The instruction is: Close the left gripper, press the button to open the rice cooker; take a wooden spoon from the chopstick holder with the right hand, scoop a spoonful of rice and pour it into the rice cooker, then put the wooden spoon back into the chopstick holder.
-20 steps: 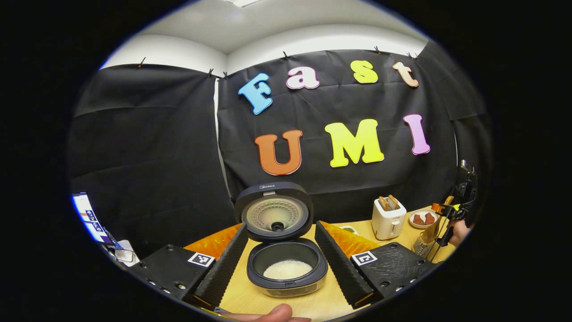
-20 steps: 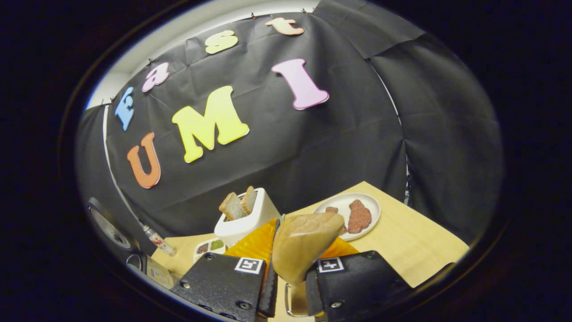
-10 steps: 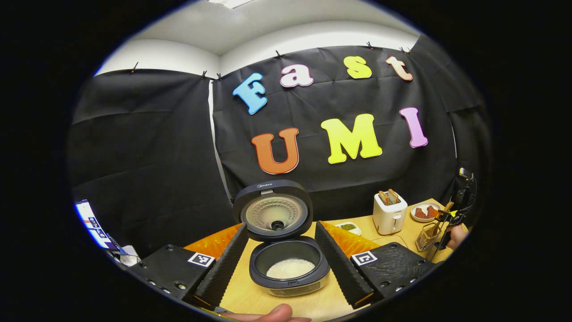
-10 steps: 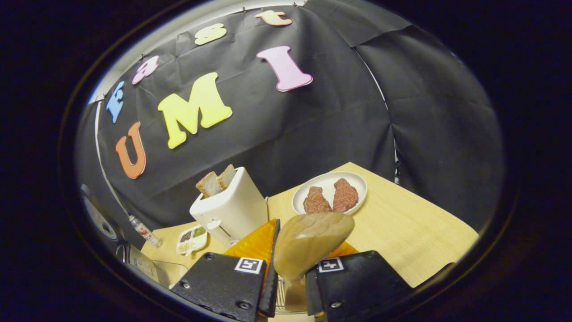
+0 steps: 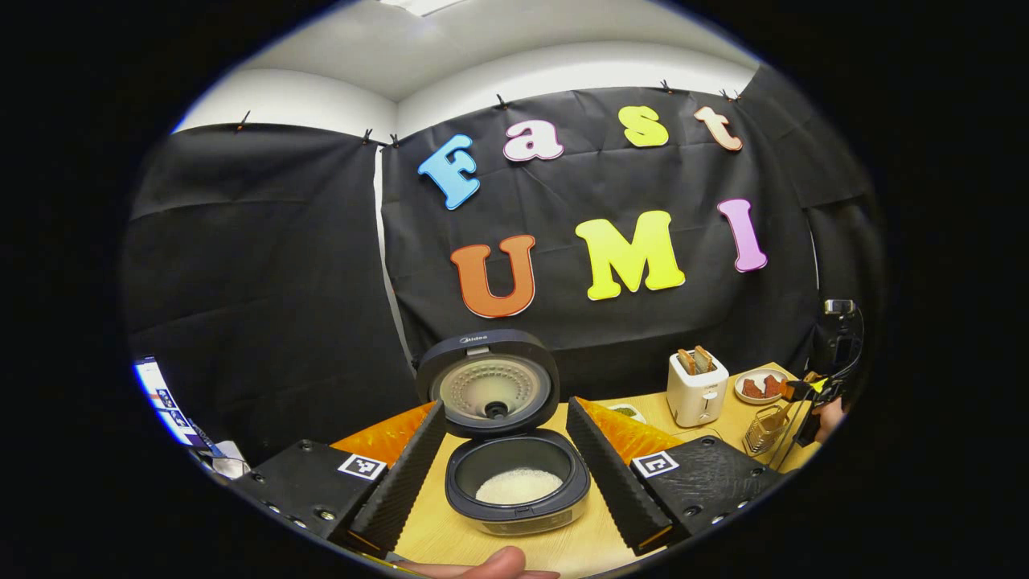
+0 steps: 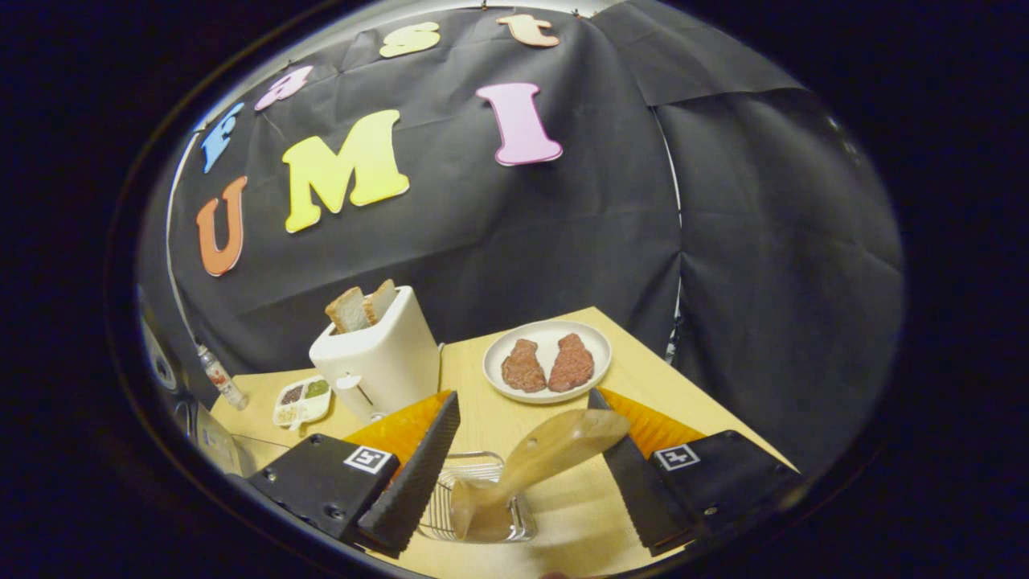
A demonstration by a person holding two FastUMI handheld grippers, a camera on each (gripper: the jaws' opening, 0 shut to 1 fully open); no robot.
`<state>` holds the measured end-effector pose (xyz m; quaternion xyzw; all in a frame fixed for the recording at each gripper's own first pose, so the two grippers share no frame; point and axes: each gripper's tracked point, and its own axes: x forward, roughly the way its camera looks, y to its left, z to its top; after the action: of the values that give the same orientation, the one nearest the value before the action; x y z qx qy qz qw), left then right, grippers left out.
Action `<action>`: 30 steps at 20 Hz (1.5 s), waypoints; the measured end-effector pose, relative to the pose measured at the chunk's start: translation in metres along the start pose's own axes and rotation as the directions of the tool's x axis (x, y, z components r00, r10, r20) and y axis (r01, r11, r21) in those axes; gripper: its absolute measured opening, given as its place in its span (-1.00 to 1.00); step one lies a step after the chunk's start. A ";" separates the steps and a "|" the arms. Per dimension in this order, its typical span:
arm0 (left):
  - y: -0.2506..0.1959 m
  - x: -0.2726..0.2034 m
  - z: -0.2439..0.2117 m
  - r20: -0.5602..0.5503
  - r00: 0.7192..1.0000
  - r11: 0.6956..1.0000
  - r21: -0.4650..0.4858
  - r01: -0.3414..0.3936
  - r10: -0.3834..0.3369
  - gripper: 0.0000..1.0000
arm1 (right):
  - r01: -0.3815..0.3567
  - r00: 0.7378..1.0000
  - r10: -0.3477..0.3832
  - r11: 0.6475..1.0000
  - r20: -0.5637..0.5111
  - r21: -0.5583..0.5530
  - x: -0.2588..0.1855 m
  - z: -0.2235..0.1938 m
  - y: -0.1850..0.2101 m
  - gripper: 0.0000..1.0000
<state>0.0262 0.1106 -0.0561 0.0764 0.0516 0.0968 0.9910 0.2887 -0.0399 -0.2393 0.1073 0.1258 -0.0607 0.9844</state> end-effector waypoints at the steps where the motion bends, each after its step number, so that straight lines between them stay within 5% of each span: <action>1: 0.002 0.002 0.002 0.006 1.000 1.000 -0.005 -0.003 0.003 0.91 | 0.001 1.000 -0.001 1.000 0.028 -0.022 -0.016 0.016 0.001 0.92; 9: 0.016 0.022 0.029 0.055 0.998 0.999 -0.032 -0.009 0.011 0.92 | -0.145 0.969 0.180 0.968 0.168 -0.205 -0.164 0.111 0.088 1.00; 20: 0.043 0.109 0.105 0.096 0.995 0.998 -0.058 -0.017 0.023 0.91 | -0.300 0.947 0.318 0.925 0.042 -0.234 -0.275 0.078 0.146 0.94; 26: 0.048 0.187 0.110 -0.019 0.999 0.995 -0.099 -0.029 0.027 0.92 | -0.343 0.937 0.350 0.909 -0.013 -0.237 -0.305 0.063 0.156 1.00; 30: 0.052 0.233 0.058 -0.238 0.971 0.985 -0.159 -0.062 0.023 0.92 | -0.364 0.930 0.366 0.899 -0.039 -0.245 -0.318 0.055 0.161 0.94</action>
<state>0.2508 0.1994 -0.0114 -0.0170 0.1587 0.1303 0.9785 0.0194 0.1336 -0.0730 0.0051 0.1059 0.1406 0.9844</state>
